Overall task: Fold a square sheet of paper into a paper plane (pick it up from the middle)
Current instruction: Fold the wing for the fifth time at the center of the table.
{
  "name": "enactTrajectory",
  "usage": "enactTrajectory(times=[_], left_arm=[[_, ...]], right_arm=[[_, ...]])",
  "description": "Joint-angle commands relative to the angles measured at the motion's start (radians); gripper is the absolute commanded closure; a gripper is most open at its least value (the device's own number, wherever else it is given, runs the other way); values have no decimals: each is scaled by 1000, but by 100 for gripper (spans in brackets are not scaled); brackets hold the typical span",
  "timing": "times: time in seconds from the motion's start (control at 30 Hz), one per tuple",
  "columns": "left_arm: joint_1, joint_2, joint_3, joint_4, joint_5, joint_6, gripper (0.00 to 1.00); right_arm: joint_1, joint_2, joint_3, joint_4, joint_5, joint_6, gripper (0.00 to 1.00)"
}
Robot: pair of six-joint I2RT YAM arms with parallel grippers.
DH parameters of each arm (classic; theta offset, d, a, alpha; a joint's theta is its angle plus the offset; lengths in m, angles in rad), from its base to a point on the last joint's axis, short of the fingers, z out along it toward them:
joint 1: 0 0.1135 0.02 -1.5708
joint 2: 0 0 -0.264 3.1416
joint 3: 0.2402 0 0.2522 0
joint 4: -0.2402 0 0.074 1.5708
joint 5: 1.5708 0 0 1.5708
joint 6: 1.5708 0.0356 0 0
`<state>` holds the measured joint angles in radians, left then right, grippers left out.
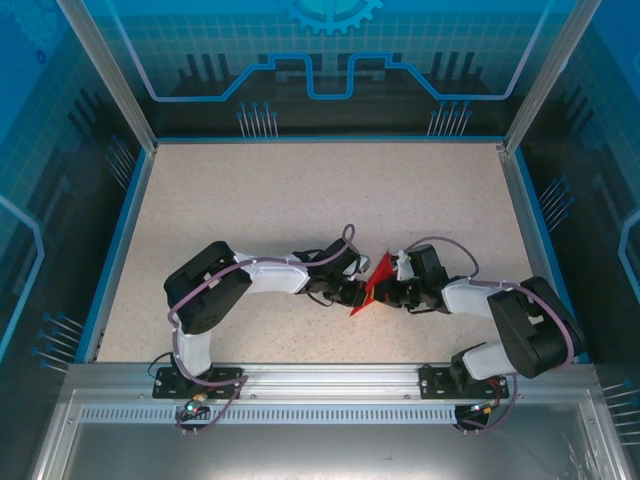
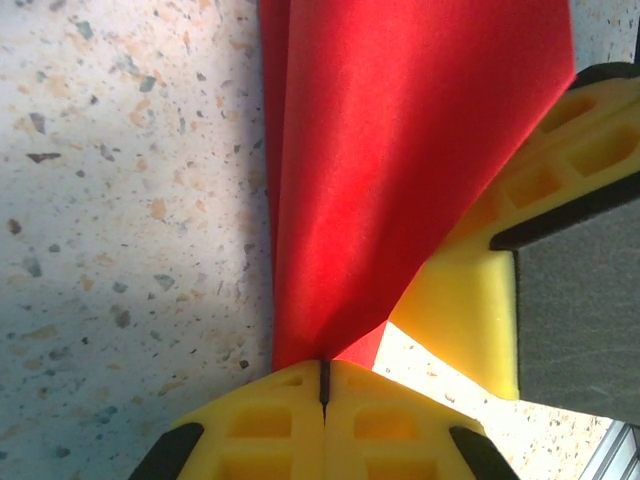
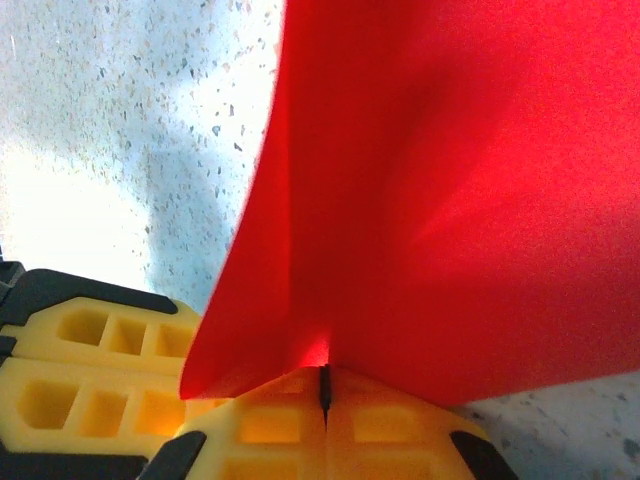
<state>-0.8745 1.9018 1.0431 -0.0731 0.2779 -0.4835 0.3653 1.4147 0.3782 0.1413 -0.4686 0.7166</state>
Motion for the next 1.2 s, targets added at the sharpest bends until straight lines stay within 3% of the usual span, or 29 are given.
enactTrajectory(times=[0.0, 0.3, 0.43, 0.6, 0.8, 1.17], left_arm=[[-5, 39, -7, -12, 3, -2, 100], [-5, 43, -6, -7, 5, 6, 100], [-5, 45, -6, -1, 10, 8, 100], [-5, 45, -7, 2, 17, 12, 100], [-7, 43, -5, -1, 21, 24, 100], [-6, 3, -1, -38, 24, 44, 96]], right_arm=[[-14, -33, -15, -42, 13, -14, 100], [-26, -153, 6, -104, 8, -10, 91], [-29, -135, 22, -112, 17, 0, 78], [-30, -89, 43, -76, -2, 14, 73], [-31, -34, 71, -56, -7, 12, 76], [-35, -8, 66, -76, 11, -17, 100]])
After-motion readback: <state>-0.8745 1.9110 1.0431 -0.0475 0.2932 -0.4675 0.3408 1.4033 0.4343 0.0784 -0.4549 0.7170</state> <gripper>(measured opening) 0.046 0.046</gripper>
